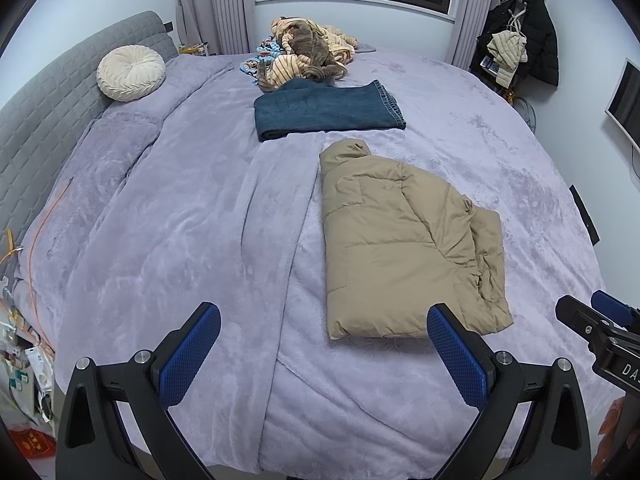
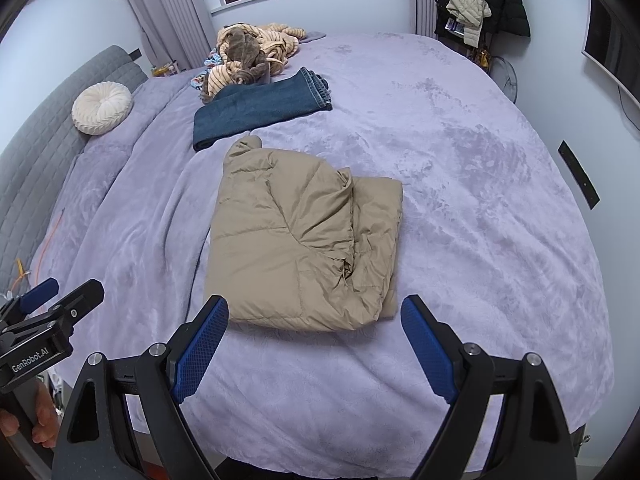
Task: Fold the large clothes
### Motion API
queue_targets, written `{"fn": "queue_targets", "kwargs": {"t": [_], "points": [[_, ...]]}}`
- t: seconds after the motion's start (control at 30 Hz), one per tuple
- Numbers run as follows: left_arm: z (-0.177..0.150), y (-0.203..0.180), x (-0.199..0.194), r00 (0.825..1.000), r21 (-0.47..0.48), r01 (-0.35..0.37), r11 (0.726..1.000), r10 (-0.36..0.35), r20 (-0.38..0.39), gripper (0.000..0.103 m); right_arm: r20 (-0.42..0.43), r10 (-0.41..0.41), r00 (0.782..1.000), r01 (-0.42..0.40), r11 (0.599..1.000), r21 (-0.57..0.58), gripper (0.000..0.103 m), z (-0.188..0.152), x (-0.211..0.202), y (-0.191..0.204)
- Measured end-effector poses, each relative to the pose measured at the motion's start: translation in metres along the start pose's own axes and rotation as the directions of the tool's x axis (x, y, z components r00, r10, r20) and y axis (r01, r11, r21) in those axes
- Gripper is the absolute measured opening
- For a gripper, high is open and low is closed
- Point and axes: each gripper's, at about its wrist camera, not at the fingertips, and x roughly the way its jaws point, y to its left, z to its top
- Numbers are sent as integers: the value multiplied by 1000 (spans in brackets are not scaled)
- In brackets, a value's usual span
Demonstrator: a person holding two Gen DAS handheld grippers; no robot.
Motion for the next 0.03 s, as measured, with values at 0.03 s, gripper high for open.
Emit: {"fn": "queue_targets", "kwargs": {"t": [0.03], "points": [[0, 0, 0, 1000, 0, 0, 1000, 0, -1, 103, -1, 1, 1000, -1, 1000, 0, 90, 0, 0, -1]]}}
